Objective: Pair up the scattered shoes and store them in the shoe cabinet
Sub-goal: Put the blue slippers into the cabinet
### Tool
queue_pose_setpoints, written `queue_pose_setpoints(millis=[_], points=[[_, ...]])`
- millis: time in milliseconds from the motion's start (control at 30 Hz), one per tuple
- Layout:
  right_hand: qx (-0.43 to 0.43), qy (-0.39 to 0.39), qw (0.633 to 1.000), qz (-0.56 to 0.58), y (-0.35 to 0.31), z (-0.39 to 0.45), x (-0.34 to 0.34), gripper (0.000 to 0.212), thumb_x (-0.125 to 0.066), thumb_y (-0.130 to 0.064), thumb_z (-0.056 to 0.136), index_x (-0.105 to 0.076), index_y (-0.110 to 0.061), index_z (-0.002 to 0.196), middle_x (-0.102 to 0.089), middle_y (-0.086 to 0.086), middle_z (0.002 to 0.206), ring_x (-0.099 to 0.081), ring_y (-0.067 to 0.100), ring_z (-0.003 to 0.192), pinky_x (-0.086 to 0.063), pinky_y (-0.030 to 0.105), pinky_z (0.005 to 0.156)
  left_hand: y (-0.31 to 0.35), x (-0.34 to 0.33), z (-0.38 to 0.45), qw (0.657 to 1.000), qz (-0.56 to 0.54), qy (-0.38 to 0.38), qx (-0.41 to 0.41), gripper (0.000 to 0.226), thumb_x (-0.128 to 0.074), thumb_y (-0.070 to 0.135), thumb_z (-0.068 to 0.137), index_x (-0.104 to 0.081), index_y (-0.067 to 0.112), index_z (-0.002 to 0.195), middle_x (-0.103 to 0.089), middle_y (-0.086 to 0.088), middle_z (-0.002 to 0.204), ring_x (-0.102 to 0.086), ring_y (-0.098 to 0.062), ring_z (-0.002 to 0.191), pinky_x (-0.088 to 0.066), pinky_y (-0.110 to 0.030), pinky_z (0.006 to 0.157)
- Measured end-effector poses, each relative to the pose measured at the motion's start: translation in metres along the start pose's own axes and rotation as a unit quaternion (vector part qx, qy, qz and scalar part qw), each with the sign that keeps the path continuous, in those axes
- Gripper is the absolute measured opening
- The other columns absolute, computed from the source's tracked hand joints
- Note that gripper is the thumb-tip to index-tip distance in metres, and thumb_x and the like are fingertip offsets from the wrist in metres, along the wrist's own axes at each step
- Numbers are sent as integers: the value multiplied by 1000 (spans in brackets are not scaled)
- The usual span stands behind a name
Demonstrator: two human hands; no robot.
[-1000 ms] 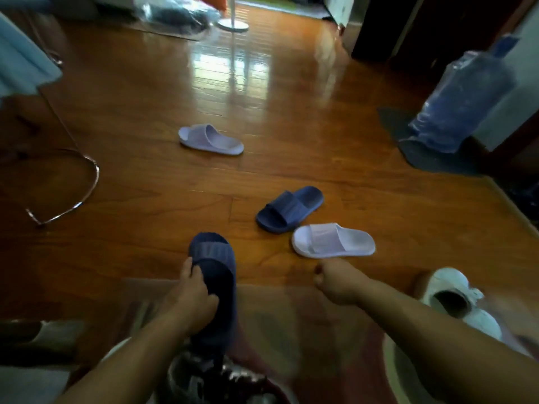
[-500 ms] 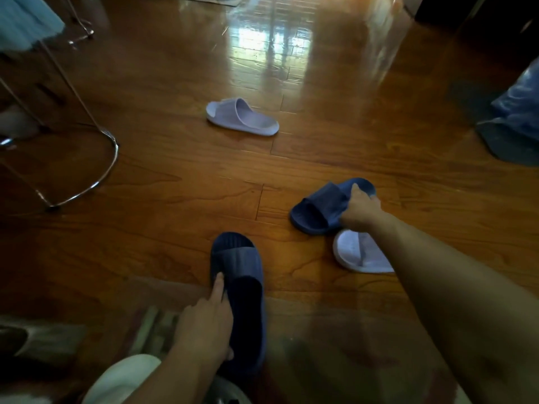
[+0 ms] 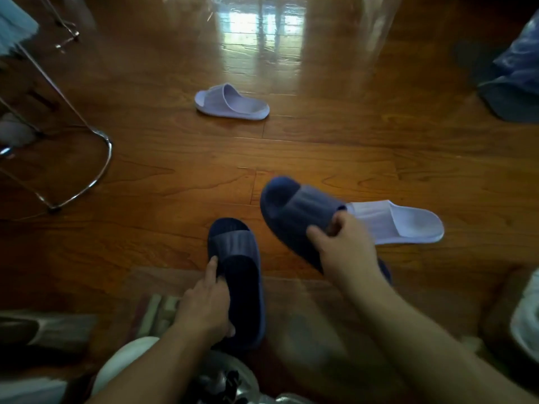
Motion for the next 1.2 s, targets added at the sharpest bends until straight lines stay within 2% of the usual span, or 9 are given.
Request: queue_pose_setpoints(millis=[200,333,467,567,633,700,833,933,1200], points=[[-126,-67,987,-80,99,-67,-25,19,-60,-36,95,-58,-17,93,-61,-1,88,-62,19,87,-51,37,74,1,9,-3,999,-4,29,24,127,-88,44,68,-3,14,158,16,-6,164,-52,-30,128,-46,-40,96],[16,71,994,-86,57,-89,6,26,-59,-48,87,-47,-27,98,-43,-10,100,-52,13,91,-45,29,74,0,31,-18,990,-96,100,25,109,-83,42,75,-15,18,156,8,1,165,-45,-31,134,-46,-41,102],[79,-86,992,-41,22,-79,-20,67,-61,-47,81,-41,-23,140,-40,-6,126,-45,10,115,-43,29,95,66,87,-54,934,-218,270,-90,73,-66,21,86,-31,14,150,-6,10,160,-36,-30,139,-40,-44,112],[80,23,994,-64,22,-41,44,20,-54,-29,94,-57,-26,113,-61,-2,103,-63,19,97,-54,39,80,140,106,-79,884,-315,240,-247,64,-51,27,79,-47,29,143,-11,19,161,-23,-3,146,-24,-23,119],[33,105,984,-139,49,-19,104,14,-46,-23,99,-59,-26,96,-61,-4,85,-65,21,82,-55,36,67,159,110,-77,858,-382,213,-268,42,-47,36,80,-63,38,119,-28,19,156,-28,9,140,-32,-15,112],[-39,140,967,-207,91,-14,156,25,-43,-22,99,-62,-20,114,-63,10,96,-63,32,91,-53,45,81,163,96,-57,891,-367,184,-196,32,-53,46,86,-57,38,117,-33,11,152,-46,-13,134,-48,-28,100],[-108,211,954,-182,149,-44,205,39,-41,-26,100,-57,-20,135,-48,12,114,-47,31,106,-40,40,95,171,19,-10,981,-186,-41,-43,98,-67,56,85,-4,37,157,-16,-10,159,-39,-39,137,-43,-48,104],[-83,256,950,-158,153,-84,205,38,-43,-24,102,-57,-18,136,-37,1,104,-42,20,94,-29,24,81,161,28,-11,977,-204,51,-42,93,-72,41,82,-15,35,155,-27,-12,154,-48,-41,129,-46,-46,102],[-195,260,932,-157,107,-233,242,45,-47,-13,97,-54,-21,140,-52,14,120,-53,37,106,-43,41,89,181,86,-189,956,-129,131,-229,97,-80,27,77,-24,36,155,-37,-5,133,-50,-32,114,-50,-43,89]])
Point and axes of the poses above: each hand's wrist, its own z-axis towards the middle knuckle, its own x-axis out of the back of the hand, y = z × x, the point moved 10 cm from there along z, towards the middle knuckle
